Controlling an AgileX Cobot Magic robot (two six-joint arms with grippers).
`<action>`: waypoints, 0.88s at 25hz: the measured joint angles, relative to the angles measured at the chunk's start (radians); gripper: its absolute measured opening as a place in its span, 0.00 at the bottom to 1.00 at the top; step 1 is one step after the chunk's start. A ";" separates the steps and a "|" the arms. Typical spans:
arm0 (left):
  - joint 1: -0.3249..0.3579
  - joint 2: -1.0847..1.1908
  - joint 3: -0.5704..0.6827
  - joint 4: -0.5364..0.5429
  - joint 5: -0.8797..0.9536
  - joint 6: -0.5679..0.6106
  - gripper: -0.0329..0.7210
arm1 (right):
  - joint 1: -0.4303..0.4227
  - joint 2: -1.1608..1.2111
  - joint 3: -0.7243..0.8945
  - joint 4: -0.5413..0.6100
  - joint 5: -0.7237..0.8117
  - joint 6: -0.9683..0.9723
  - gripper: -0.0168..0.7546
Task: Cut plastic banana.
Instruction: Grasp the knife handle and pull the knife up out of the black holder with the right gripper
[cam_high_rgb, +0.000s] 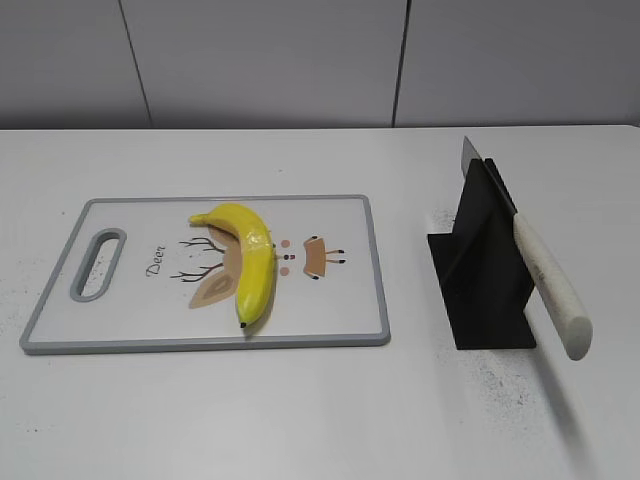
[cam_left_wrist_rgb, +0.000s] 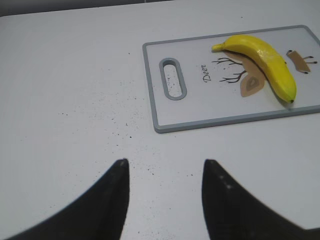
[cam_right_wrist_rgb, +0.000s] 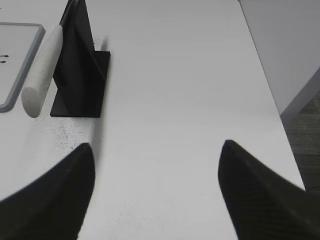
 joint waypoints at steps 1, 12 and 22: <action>0.000 0.000 0.000 0.000 0.000 0.000 0.65 | 0.000 0.000 0.000 0.000 0.000 0.000 0.78; 0.000 0.000 0.000 0.000 0.000 0.000 0.65 | 0.000 0.000 0.000 0.000 0.000 0.000 0.77; 0.000 0.000 0.000 0.000 0.000 0.000 0.66 | 0.000 0.000 0.000 0.000 0.000 0.000 0.77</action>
